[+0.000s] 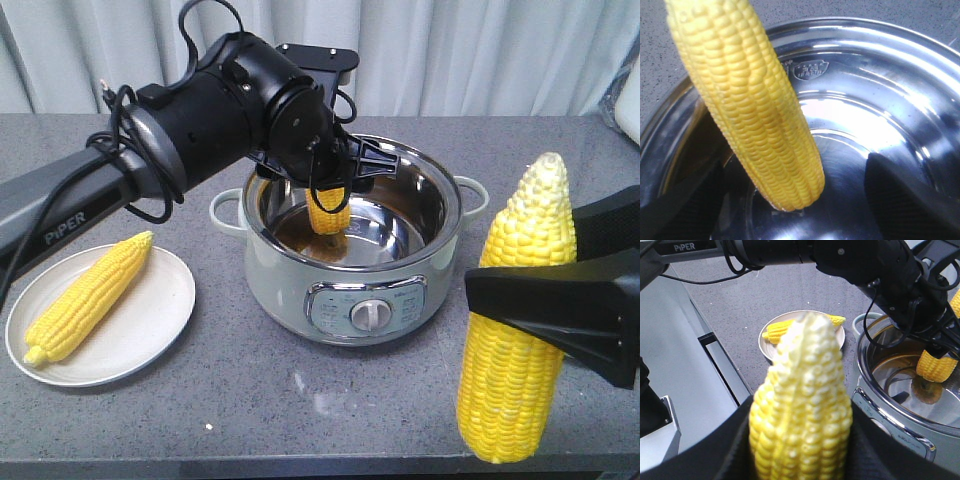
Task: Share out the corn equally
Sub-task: 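Reach the left gripper into the pot and grasp the last corn cob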
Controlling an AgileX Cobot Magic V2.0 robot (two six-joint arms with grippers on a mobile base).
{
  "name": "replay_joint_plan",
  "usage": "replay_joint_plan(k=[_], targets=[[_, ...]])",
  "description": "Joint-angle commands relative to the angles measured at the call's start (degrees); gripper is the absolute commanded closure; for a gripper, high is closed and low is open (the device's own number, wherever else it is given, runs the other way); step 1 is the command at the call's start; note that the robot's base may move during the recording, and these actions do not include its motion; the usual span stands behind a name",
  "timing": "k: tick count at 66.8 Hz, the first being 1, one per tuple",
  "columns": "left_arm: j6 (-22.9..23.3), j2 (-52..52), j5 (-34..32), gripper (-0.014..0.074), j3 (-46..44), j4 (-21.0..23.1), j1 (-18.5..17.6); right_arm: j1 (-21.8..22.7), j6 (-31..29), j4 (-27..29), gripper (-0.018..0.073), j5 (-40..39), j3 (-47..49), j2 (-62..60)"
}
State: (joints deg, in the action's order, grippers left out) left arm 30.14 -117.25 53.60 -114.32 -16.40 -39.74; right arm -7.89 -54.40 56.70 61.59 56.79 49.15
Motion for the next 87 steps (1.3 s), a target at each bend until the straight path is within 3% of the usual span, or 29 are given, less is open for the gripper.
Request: replay_joint_plan(k=[1, 19, 50, 57, 74, 87], targets=[[1.31, 2.63, -4.30, 0.0037, -1.80, -1.23, 0.36, 0.14, -0.45, 3.27, 0.0397, -2.07, 1.30, -0.36], [3.68, 0.70, -4.28, 0.0037, -1.80, -4.23, 1.19, 0.14, -0.56, 3.27, 0.0397, -1.93, 1.30, -0.36], [3.56, -4.55, -14.11, 0.0046, -1.80, -4.11, 2.73, 0.14, -0.55, 3.27, 0.0397, -1.74, 1.30, -0.36], [3.45, -4.70, -15.21, 0.0093, -1.80, -4.11, 2.73, 0.14, -0.55, 3.27, 0.0397, -1.74, 1.30, -0.36], [3.45, -4.35, -14.87, 0.0302, -1.80, -3.64, 2.55, 0.14, -0.49, 3.27, 0.0397, -1.75, 1.30, -0.36], [3.26, -2.55, -14.13, 0.0338, -1.80, -2.91, 2.53, 0.14, -0.49, 3.27, 0.0397, -1.75, 1.30, -0.36]])
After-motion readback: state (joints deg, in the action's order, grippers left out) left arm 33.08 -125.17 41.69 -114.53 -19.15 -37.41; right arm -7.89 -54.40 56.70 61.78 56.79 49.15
